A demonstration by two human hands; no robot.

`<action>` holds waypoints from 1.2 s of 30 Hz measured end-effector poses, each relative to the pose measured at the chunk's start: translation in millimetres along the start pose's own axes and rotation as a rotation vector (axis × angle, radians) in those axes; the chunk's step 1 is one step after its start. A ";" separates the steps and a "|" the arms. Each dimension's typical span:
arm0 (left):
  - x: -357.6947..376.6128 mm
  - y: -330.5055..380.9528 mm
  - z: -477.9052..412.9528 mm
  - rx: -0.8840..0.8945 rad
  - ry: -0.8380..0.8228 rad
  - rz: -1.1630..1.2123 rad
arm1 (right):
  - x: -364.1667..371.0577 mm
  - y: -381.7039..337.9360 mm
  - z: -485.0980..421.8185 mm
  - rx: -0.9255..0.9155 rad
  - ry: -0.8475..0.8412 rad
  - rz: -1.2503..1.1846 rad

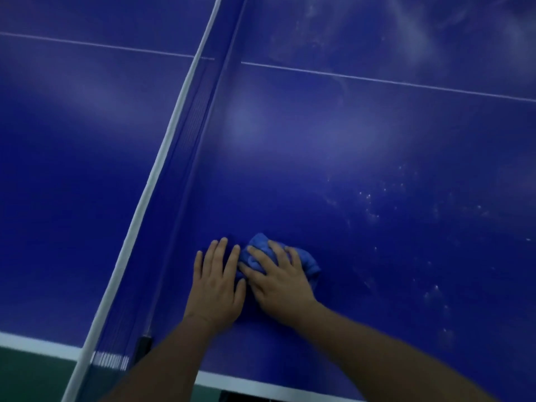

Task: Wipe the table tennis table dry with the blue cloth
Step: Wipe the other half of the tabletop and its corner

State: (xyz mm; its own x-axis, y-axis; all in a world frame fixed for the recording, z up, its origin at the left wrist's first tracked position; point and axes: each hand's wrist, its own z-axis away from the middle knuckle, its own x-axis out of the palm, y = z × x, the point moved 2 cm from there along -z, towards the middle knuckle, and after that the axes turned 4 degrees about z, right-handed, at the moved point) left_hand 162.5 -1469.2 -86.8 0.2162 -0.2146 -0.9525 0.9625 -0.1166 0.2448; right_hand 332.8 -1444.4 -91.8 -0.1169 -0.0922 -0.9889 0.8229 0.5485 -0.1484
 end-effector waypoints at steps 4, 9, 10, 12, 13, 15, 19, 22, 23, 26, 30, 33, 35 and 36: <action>-8.0 -12.9 -26.7 0.091 -0.033 -0.024 | -4.3 27.1 -29.4 -0.027 0.007 0.035; -17.1 -11.0 -112.4 0.180 -0.028 -0.066 | -20.8 140.3 -97.1 0.423 0.079 0.081; -20.0 -6.3 -130.7 0.191 -0.023 -0.058 | -24.8 161.6 -108.4 0.487 0.086 0.091; -28.4 4.1 -161.9 0.213 -0.011 -0.044 | -32.9 191.8 -124.6 0.603 0.093 0.099; -29.6 5.2 -177.8 0.216 -0.015 -0.043 | -31.9 197.6 -130.5 0.655 0.091 0.098; -34.0 5.4 -191.2 0.209 0.010 -0.044 | -31.2 173.9 -123.0 0.624 0.148 0.104; -32.8 -14.0 -205.2 0.212 0.010 -0.026 | -15.3 64.6 -67.5 0.289 0.087 0.066; -35.6 -26.9 -229.9 0.231 -0.005 -0.039 | -19.7 96.2 -84.4 0.182 0.078 0.037; -36.8 -28.2 -239.9 0.235 -0.006 -0.041 | -20.1 122.9 -103.1 0.226 0.119 0.061; -42.0 -16.0 -268.3 0.270 -0.008 -0.047 | -35.7 222.3 -163.9 0.627 0.172 0.150; -50.2 14.9 -311.5 0.308 -0.007 -0.026 | -36.1 236.3 -175.1 0.700 0.209 0.184; -52.1 22.5 -334.2 0.277 -0.037 -0.002 | -27.3 178.4 -148.1 0.502 0.156 0.141; -47.1 22.4 -340.1 0.274 -0.059 -0.006 | -23.5 180.2 -149.9 0.466 0.157 0.097; -47.0 22.5 -338.7 0.281 -0.049 -0.009 | -26.0 189.5 -159.1 0.480 0.176 0.095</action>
State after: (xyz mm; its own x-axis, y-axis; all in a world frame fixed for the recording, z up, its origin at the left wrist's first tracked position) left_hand 229.4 -1133.3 -98.0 0.1929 -0.2585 -0.9465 0.8799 -0.3814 0.2835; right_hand 403.3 -1205.9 -96.1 -0.0873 0.1032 -0.9908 0.9920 0.1005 -0.0769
